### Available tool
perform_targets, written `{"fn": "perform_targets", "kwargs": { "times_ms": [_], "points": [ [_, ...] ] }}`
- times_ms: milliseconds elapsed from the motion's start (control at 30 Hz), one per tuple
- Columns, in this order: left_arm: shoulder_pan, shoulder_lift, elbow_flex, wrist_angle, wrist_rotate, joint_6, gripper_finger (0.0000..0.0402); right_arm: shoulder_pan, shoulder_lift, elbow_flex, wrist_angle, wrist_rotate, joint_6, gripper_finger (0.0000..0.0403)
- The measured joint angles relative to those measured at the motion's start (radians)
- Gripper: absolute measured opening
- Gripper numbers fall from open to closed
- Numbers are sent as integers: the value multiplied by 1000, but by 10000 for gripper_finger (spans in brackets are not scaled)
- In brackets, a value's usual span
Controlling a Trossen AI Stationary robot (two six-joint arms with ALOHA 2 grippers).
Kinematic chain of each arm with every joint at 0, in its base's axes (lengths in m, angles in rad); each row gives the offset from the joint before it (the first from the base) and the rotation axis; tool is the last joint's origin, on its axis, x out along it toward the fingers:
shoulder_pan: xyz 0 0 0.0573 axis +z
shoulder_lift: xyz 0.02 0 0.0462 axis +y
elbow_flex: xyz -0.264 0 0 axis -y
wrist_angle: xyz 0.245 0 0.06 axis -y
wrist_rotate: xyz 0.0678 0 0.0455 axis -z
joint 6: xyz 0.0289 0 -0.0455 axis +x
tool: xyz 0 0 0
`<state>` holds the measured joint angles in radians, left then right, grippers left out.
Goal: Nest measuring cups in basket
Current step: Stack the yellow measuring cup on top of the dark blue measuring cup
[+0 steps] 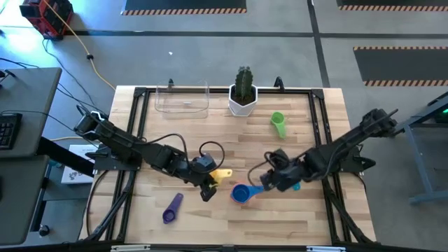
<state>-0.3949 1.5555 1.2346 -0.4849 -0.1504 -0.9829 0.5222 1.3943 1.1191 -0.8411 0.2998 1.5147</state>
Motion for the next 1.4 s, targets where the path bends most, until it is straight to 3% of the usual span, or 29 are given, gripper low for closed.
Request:
{"fn": "perform_targets", "kwargs": {
  "times_ms": [367,800,1400],
  "points": [
    [0,0,0,-247,2,-181,15,110,164,0,227,-37,-4,80],
    [0,0,-1,-314,2,-297,15,175,348,0,440,-21,-56,80],
    [2,0,-1,-313,-9,-325,15,111,402,0,405,29,-154,80]
  ]
}}
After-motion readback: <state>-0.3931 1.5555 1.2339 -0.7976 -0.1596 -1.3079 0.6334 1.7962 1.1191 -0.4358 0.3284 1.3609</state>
